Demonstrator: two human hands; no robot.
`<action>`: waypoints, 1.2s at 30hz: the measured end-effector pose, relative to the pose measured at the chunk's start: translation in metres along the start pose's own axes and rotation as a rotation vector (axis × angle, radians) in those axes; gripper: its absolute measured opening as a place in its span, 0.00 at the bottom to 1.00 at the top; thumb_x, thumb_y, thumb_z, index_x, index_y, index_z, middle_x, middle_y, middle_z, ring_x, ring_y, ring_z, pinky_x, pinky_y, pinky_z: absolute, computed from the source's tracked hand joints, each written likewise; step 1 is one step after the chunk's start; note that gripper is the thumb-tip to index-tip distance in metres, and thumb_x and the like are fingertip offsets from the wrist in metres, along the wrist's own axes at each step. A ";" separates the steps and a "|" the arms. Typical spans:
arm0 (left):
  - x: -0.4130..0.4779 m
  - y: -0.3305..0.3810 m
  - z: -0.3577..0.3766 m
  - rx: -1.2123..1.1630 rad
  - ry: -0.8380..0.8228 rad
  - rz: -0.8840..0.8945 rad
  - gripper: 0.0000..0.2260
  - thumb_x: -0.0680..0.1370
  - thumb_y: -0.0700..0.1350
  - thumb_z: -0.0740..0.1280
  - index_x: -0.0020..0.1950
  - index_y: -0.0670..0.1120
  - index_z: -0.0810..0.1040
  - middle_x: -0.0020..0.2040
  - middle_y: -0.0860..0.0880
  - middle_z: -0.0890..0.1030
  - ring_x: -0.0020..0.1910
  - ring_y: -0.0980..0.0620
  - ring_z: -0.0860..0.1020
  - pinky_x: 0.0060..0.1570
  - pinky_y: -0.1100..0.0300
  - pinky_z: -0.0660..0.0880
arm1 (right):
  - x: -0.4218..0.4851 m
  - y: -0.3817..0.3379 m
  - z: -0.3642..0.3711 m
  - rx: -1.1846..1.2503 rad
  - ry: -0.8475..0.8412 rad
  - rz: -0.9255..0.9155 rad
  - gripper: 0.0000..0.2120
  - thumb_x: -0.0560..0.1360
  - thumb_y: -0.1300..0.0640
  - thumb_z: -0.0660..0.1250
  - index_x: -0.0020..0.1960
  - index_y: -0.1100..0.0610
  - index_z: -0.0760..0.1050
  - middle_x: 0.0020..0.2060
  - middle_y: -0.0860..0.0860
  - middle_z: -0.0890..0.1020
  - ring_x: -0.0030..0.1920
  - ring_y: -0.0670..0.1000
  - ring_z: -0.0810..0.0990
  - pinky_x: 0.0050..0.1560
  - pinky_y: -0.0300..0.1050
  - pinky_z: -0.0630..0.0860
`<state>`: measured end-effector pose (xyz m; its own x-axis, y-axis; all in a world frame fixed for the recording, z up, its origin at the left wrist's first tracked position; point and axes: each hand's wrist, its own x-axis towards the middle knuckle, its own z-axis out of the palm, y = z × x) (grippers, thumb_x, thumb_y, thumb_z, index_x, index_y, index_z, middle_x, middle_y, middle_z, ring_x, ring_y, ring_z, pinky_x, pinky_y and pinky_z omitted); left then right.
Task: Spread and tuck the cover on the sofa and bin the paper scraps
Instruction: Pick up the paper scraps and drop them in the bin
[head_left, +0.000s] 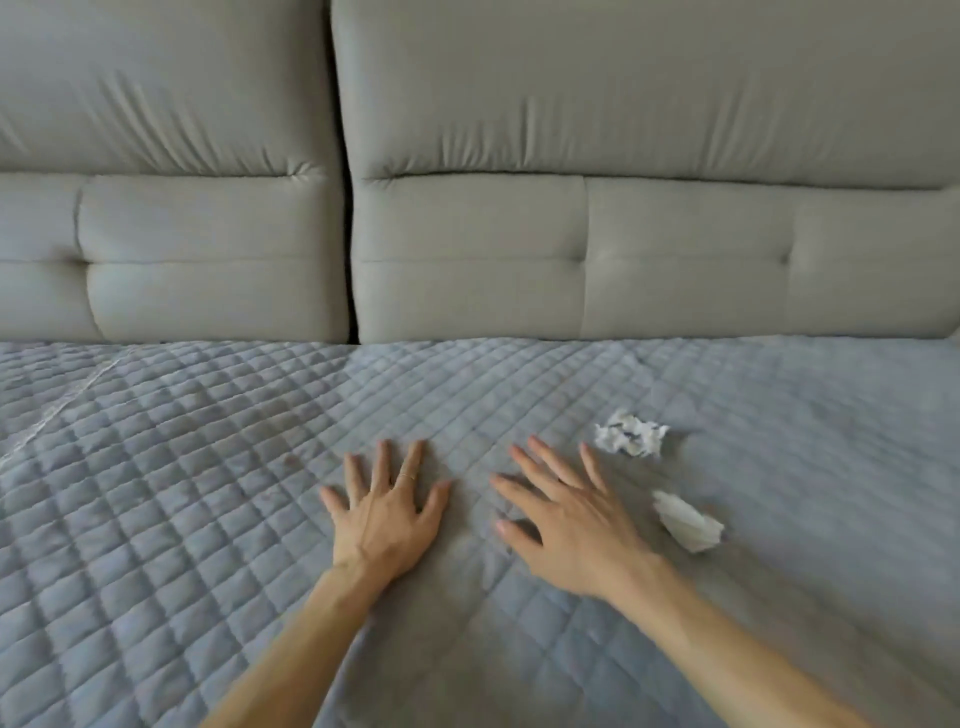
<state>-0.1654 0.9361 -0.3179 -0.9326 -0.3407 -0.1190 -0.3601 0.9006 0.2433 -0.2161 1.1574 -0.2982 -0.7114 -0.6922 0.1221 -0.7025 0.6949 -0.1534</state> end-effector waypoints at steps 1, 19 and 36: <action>0.007 0.033 0.004 0.002 0.012 0.086 0.32 0.78 0.68 0.43 0.80 0.58 0.46 0.81 0.52 0.45 0.79 0.45 0.41 0.72 0.34 0.43 | -0.023 0.027 -0.008 -0.030 0.054 0.066 0.26 0.78 0.37 0.51 0.74 0.42 0.65 0.79 0.46 0.55 0.79 0.46 0.44 0.74 0.61 0.39; -0.007 0.318 0.096 -0.243 0.343 0.624 0.17 0.75 0.44 0.66 0.29 0.51 0.63 0.30 0.57 0.67 0.36 0.53 0.69 0.40 0.54 0.75 | -0.157 0.203 -0.018 0.074 0.497 0.546 0.06 0.77 0.48 0.60 0.49 0.49 0.68 0.34 0.48 0.83 0.34 0.54 0.82 0.26 0.45 0.66; 0.035 0.352 0.072 0.051 0.099 0.676 0.15 0.81 0.60 0.54 0.63 0.59 0.73 0.64 0.60 0.72 0.56 0.54 0.78 0.47 0.57 0.74 | -0.123 0.228 -0.014 0.081 0.735 0.657 0.17 0.74 0.51 0.58 0.28 0.56 0.70 0.26 0.52 0.75 0.23 0.59 0.75 0.21 0.47 0.67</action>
<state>-0.3226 1.2607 -0.3062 -0.9508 0.2801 0.1322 0.3015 0.9348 0.1876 -0.2891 1.4035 -0.3342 -0.8147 0.1383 0.5632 -0.1797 0.8631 -0.4719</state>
